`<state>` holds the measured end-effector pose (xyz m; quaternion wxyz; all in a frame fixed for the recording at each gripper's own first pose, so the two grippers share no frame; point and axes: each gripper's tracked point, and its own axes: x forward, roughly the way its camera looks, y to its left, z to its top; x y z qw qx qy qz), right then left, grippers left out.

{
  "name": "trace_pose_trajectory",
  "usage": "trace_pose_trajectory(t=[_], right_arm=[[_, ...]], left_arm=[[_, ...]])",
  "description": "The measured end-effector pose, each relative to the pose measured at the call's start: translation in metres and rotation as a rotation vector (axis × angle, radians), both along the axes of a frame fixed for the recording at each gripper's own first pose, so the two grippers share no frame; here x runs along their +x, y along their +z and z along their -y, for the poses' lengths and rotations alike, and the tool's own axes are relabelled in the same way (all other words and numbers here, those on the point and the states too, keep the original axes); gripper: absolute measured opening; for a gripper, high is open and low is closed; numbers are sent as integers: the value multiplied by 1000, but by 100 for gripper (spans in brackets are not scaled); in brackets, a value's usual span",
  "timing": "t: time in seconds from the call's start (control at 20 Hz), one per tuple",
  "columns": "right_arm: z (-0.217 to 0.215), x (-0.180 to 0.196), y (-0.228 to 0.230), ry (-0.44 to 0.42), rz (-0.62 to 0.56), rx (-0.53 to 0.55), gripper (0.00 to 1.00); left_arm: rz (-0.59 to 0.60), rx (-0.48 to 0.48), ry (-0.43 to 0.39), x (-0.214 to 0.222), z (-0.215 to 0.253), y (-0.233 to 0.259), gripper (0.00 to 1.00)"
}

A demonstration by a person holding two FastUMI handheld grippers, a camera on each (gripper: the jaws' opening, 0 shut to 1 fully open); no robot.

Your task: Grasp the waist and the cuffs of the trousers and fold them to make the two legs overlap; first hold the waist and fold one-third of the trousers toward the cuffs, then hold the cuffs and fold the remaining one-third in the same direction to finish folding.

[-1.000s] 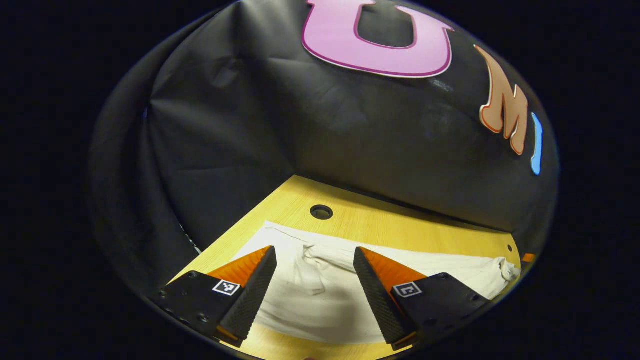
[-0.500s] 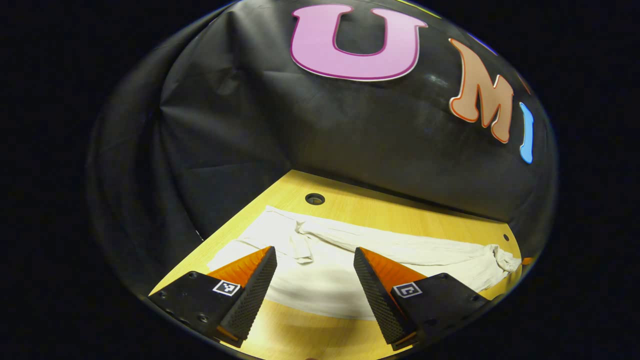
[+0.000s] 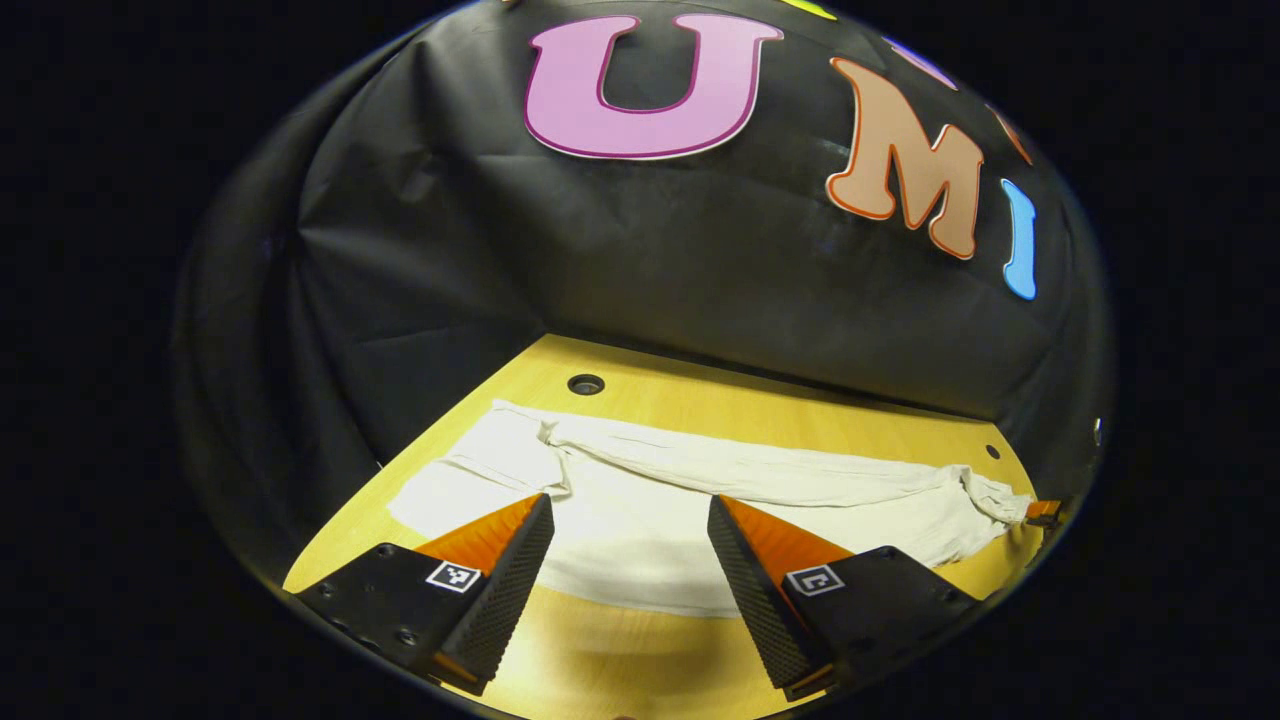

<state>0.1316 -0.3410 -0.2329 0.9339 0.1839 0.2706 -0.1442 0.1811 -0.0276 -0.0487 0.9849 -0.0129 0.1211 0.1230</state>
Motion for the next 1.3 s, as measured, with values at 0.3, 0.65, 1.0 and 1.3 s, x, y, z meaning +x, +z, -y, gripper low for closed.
trace_pose_trajectory(t=[0.3, 0.65, 1.0, 1.3], right_arm=[[-15, 11, -1, 6, 47, 139, 93], [-7, 19, -6, -19, 67, 192, 39], [-16, 14, 32, 18, 121, 66, 18], [-65, 11, 91, 69, 199, -48, 18]], left_arm=[[16, 19, -53, -5, 31, 8, 95], [9, 19, -86, -5, 55, 8, 95], [9, 7, -110, -5, 56, 9, 94], [10, -4, -153, -6, 28, 13, 94]])
